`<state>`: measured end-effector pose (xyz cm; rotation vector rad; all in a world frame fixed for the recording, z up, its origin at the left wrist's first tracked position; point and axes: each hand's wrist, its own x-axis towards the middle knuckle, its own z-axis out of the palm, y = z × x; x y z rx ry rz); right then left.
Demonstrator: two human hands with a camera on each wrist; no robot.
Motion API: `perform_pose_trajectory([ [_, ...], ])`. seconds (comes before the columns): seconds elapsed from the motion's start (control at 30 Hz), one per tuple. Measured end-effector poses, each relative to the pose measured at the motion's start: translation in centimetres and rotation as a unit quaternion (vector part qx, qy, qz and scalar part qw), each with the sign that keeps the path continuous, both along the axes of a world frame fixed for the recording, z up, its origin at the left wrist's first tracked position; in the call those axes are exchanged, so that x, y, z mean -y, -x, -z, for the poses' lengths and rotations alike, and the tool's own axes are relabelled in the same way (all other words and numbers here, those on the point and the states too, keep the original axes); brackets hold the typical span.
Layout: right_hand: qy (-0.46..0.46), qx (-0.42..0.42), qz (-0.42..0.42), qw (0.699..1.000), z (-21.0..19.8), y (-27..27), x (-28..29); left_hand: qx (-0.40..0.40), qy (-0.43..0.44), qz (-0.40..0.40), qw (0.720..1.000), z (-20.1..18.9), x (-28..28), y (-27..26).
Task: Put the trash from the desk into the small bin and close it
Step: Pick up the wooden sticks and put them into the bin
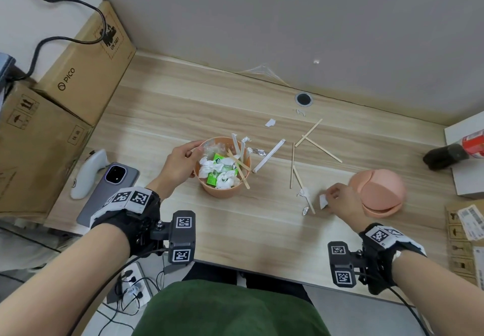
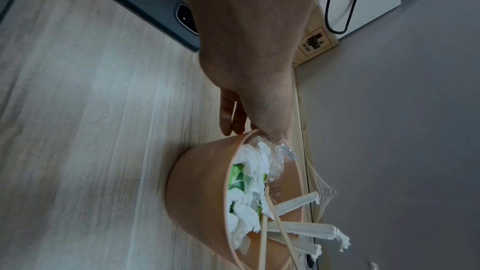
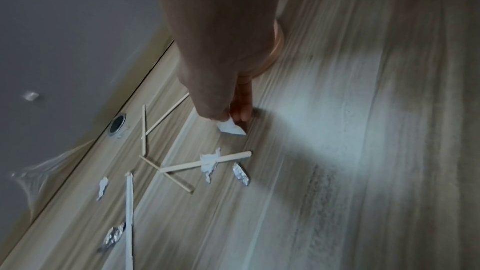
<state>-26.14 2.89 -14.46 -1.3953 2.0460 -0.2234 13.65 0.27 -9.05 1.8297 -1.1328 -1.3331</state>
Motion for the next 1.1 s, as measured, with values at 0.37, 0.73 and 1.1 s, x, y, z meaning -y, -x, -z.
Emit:
perform_pose_trajectory([
  [0.37, -0.08, -0.009, -0.211, 0.974, 0.6, -2.5, -0.3, 0.011, -0.004, 0.0, 1.0, -0.3, -0.1, 0.3],
  [0.73, -0.019, -0.052, -0.291, 0.955, 0.5, -4.0, -0.1, 0.005, 0.0, -0.003, 1.0, -0.4, 0.0, 0.4],
  [1.1, -0.087, -0.094, -0.205, 0.97, 0.3, -3.8, 1.4, 0.004, 0.005, -0.008, 1.0, -0.1, -0.2, 0.4],
])
